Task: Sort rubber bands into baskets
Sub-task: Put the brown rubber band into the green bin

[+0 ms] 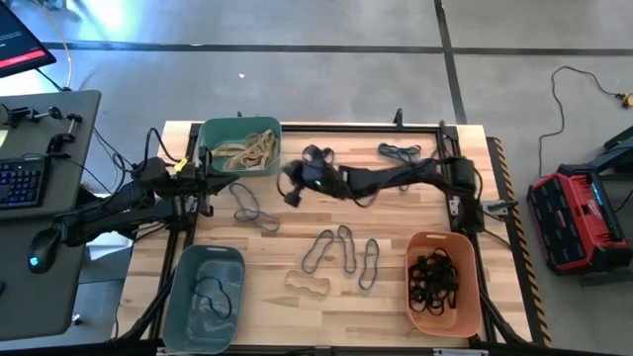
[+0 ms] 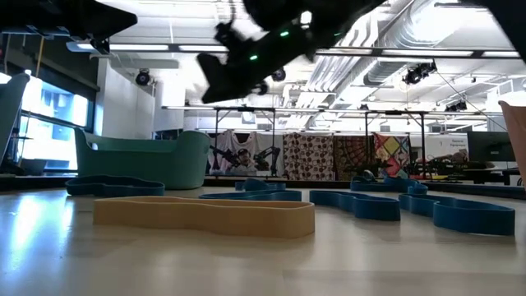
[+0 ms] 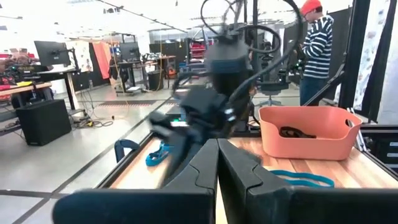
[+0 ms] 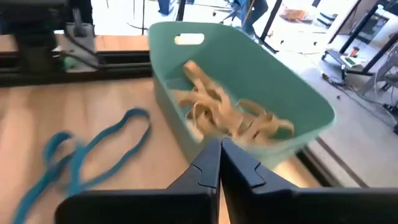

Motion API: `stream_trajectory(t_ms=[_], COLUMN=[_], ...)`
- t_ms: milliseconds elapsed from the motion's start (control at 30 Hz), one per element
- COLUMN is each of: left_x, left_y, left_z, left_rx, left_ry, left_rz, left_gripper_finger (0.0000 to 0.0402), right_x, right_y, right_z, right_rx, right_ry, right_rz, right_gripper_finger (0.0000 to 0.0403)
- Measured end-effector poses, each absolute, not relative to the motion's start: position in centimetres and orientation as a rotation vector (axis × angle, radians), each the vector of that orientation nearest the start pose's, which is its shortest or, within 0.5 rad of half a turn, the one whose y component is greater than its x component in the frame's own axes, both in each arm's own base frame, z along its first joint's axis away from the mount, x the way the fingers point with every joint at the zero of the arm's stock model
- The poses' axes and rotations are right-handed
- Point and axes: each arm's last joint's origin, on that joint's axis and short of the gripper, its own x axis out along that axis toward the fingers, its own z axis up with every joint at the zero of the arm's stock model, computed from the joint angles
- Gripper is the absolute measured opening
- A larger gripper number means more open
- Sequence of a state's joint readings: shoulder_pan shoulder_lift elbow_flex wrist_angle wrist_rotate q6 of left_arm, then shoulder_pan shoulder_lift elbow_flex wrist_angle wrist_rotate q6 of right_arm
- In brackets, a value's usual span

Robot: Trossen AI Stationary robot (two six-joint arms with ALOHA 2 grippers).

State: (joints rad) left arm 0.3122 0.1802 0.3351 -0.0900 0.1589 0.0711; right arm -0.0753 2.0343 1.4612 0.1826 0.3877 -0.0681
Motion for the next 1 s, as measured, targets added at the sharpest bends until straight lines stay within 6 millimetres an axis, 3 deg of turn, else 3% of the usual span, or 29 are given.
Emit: stream_trajectory(t_ms=[200,667,1000], left_x=[8.6,8.6,8.6], left_y=[2.3,2.3,2.3], left_z=[25.4,25.4,25.5], left_rx=[0.086,0.076,0.090], left_ry=[-0.058,-0.057,-0.065], left_rz=[0.155,0.156,0.157], left_gripper_finger=[0.0000,0.0000,0.0000], right_x=[42.5,39.6,38.1], right_y=[-0.2,11.4,15.2], right_z=[22.1,22.7,20.9], right_rx=[-0.100,0.006,0.298], right_ry=[0.429,0.723,0.936], right_rz=[-0.407,-0.040,0.121], right_gripper_finger=[0.0000,0.0000,0.0000])
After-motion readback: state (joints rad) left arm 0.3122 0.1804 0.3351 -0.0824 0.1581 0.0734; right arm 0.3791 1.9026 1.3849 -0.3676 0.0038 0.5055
